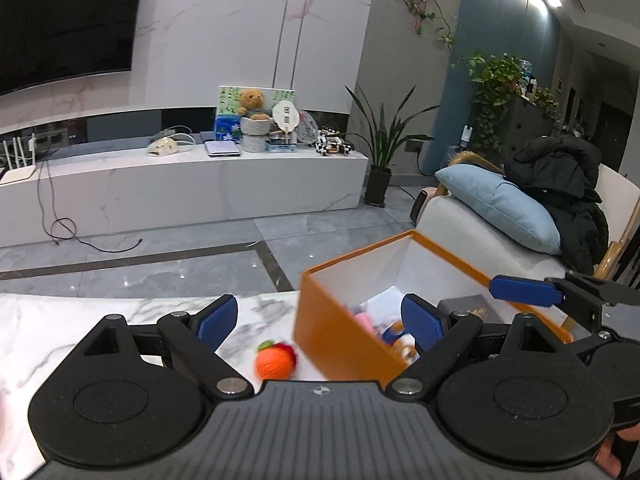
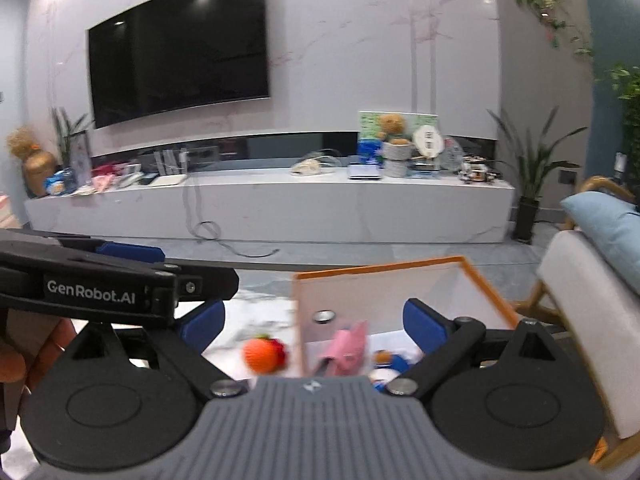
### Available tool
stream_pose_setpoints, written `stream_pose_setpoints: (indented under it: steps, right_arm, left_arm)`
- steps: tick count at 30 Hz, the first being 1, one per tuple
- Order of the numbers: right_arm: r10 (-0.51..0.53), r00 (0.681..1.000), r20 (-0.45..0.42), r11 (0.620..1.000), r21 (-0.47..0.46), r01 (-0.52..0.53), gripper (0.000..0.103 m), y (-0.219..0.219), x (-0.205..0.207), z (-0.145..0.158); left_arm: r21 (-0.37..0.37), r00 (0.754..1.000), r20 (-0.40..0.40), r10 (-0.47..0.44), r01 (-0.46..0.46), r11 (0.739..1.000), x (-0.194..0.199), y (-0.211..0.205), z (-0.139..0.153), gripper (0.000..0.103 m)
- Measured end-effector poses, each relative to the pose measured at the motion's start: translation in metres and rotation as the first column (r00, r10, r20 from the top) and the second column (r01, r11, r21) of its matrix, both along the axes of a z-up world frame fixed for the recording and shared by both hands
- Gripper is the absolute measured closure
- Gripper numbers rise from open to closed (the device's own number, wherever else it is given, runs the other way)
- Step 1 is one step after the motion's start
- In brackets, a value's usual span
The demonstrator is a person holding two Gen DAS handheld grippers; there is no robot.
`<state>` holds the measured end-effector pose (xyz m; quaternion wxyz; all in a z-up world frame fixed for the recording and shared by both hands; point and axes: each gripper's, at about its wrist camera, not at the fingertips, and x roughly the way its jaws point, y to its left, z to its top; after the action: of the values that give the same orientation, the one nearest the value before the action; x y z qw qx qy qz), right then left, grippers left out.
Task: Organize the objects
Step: 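Withdraw both tools from the box toward the tape measure and card box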
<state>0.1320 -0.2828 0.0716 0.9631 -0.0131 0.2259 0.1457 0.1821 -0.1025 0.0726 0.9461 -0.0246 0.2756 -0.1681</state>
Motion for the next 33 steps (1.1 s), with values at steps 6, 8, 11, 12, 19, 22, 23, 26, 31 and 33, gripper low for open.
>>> stream_pose_setpoints:
  steps: [6,8,11,12,19,22,23,26,31,33]
  right_arm:
    - [0.07,0.997,-0.036,0.995,-0.062,-0.072,0.007,0.033,-0.012,-0.021]
    - [0.091,0.994,-0.064,0.992,-0.08,-0.096,0.007,0.044,-0.017,-0.032]
    - [0.107,0.989,-0.1,0.985,-0.125,-0.119,0.007,0.06,-0.021,-0.048]
    - [0.106,0.988,-0.115,0.984,-0.133,-0.121,0.007,0.064,-0.02,-0.053]
    - [0.084,0.969,-0.234,0.982,-0.147,-0.12,0.007,0.082,-0.006,-0.08]
    - [0.084,0.971,-0.223,0.967,-0.218,-0.134,0.007,0.089,-0.008,-0.089]
    - [0.082,0.973,-0.218,0.959,-0.248,-0.136,0.007,0.092,-0.008,-0.092]
    - [0.081,0.975,-0.206,0.944,-0.298,-0.141,0.006,0.096,-0.007,-0.098]
    - [0.164,0.967,-0.193,0.911,-0.346,-0.224,0.006,0.109,-0.007,-0.107]
    - [0.192,0.96,-0.202,0.899,-0.357,-0.255,0.006,0.116,-0.01,-0.113]
  left_arm:
    - [0.029,1.0,-0.008,-0.004,0.004,1.0,-0.016,0.019,-0.022,0.0]
    - [0.035,1.0,-0.023,-0.013,0.014,0.999,-0.019,0.023,-0.032,0.0]
    - [0.043,0.999,-0.032,-0.026,0.027,0.999,-0.024,0.029,-0.044,0.0]
    - [0.04,0.999,-0.035,-0.031,0.032,0.999,-0.025,0.033,-0.047,0.0]
    - [0.059,0.997,-0.062,-0.039,0.043,0.997,-0.03,0.049,-0.073,0.0]
    - [0.031,0.994,-0.107,-0.031,0.034,0.999,-0.032,0.061,-0.081,0.0]
    - [0.019,0.992,-0.125,-0.021,0.024,1.0,-0.033,0.065,-0.084,0.0]
    - [0.003,0.984,-0.179,0.015,-0.015,1.0,-0.032,0.08,-0.096,0.0]
    - [-0.045,0.97,-0.243,0.023,-0.035,0.998,-0.028,0.096,-0.115,0.0]
    - [-0.069,0.967,-0.253,0.015,-0.034,0.997,-0.027,0.096,-0.117,0.0]
